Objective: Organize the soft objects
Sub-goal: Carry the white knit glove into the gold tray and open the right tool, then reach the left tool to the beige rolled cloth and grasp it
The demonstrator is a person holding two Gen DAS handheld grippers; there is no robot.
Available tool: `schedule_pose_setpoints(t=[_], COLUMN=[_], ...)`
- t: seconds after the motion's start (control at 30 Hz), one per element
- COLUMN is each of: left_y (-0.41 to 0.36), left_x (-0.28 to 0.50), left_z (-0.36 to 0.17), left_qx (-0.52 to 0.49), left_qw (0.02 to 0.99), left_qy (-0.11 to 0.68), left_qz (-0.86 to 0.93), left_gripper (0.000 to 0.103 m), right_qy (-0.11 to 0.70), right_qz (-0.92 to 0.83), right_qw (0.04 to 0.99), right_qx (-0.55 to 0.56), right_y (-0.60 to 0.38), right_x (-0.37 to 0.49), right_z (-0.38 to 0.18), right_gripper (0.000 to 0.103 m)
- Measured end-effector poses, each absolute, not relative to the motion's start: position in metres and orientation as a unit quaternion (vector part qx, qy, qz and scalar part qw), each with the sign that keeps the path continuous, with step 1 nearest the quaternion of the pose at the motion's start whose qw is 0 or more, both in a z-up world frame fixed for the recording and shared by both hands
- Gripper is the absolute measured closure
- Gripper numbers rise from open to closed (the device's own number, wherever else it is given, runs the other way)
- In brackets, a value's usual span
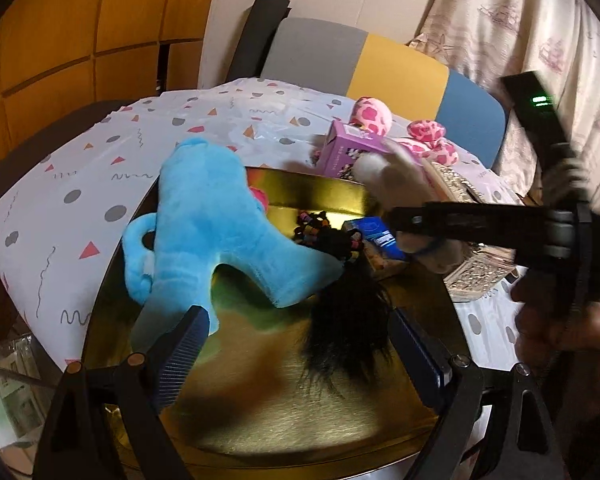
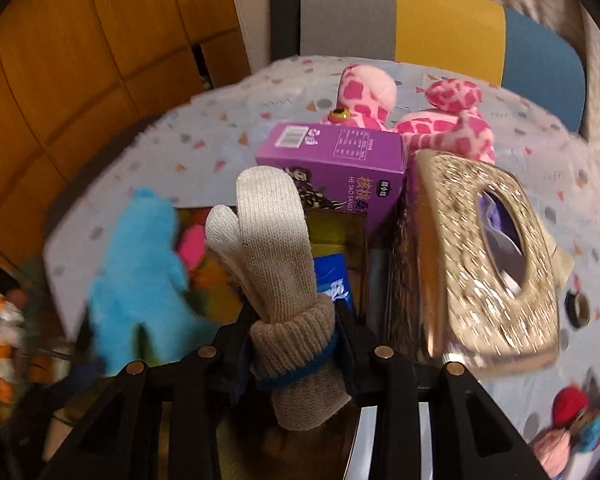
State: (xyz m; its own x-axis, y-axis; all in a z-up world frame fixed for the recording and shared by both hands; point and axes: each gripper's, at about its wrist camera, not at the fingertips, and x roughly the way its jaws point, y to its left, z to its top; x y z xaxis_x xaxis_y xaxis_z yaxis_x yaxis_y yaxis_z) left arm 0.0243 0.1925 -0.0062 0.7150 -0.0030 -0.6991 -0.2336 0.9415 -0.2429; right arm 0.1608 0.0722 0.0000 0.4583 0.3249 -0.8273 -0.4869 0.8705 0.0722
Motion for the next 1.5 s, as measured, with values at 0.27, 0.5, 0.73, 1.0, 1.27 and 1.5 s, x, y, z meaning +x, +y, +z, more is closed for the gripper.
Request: schedule_pose_setpoints(t=[0.27, 0.5, 0.73, 1.0, 1.27, 1.5], left_y=[0.202, 0.206, 0.207, 0.196, 0.178, 0.160], left_x=[0.022, 0.023, 0.018, 0.019, 0.021, 0.024], left_z=[-0.010, -0.011, -0.005, 0.002, 0.008, 0.016], left_qx=[-0.170, -0.170, -0.160, -0.146, -0.121, -0.097], left_qw=[0.909, 0.907, 0.911, 0.915, 0.920, 0.926], left_qy=[0.373, 0.376, 0.369, 0.365, 0.365, 0.362], left_qz=[0.070, 0.084, 0.092, 0.085, 0.071, 0.055], left_gripper=[0.012, 0.011, 0.010, 0.010, 0.010, 0.010], right_qy=[0.468, 0.433, 0.401, 0.379, 0.372, 0.377], right_qz=[0.238, 0.266, 0.268, 0.251, 0.201, 0.120], right_qw=[0.842, 0.854, 0.871, 0.889, 0.906, 0.918], right_qx=[-0.125, -0.113, -0.088, -0.055, -0.033, -0.012], right_y=[0.085, 0.069, 0.042, -0.016, -0.082, -0.149], right_x=[0.171, 0.153, 0.137, 0.116, 0.119, 0.137], right_z=[-0.027, -0.006, 0.017, 0.033, 0.042, 0.039], right_gripper=[0.059, 0.037, 0.037, 0.037, 0.037, 0.037])
